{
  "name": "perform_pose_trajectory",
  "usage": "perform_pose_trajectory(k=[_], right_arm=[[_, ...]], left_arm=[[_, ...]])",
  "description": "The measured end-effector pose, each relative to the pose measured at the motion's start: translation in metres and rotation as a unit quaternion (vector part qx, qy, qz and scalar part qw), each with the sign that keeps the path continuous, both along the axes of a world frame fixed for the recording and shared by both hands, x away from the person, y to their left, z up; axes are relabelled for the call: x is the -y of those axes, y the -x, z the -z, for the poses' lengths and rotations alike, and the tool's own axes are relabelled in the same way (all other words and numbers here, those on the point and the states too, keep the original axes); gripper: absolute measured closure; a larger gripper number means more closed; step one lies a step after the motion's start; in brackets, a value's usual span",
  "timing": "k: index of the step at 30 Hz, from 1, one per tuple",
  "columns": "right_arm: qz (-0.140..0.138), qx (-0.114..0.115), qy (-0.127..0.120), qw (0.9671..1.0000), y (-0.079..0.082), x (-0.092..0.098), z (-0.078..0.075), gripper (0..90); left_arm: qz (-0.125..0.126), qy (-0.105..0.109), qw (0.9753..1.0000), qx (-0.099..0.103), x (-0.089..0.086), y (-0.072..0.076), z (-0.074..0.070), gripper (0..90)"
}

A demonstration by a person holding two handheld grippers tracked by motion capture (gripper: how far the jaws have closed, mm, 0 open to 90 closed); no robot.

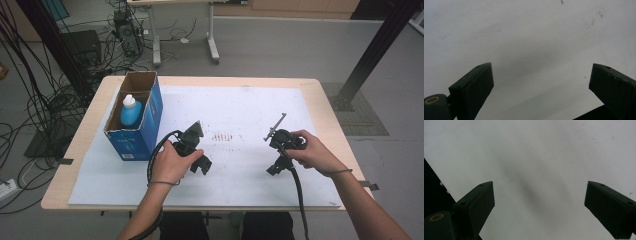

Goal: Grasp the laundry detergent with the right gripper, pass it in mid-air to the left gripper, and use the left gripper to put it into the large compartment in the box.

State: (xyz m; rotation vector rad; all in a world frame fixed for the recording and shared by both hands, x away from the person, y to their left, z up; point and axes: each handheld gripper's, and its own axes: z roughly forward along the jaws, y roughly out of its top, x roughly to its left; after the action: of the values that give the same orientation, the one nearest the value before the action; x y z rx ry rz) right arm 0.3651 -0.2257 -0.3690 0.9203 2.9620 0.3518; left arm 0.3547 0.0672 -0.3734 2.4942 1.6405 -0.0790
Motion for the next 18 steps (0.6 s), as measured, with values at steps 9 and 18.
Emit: perform_pose_trajectory(k=[9,18], right_arm=[[0.001,-0.001,0.001,1.0000,0.0006,0.0000,0.0003,8.9],[0.000,-0.001,0.003,1.0000,0.0015,-0.0012,0.0011,8.9]], left_arm=[[0.001,0.003,1.0000,0.003,0.0004,-0.0003,-0.0034,6.1],[0.000,0.005,1.0000,0.003,-0.0004,0.0002,-0.0036,6.0]])
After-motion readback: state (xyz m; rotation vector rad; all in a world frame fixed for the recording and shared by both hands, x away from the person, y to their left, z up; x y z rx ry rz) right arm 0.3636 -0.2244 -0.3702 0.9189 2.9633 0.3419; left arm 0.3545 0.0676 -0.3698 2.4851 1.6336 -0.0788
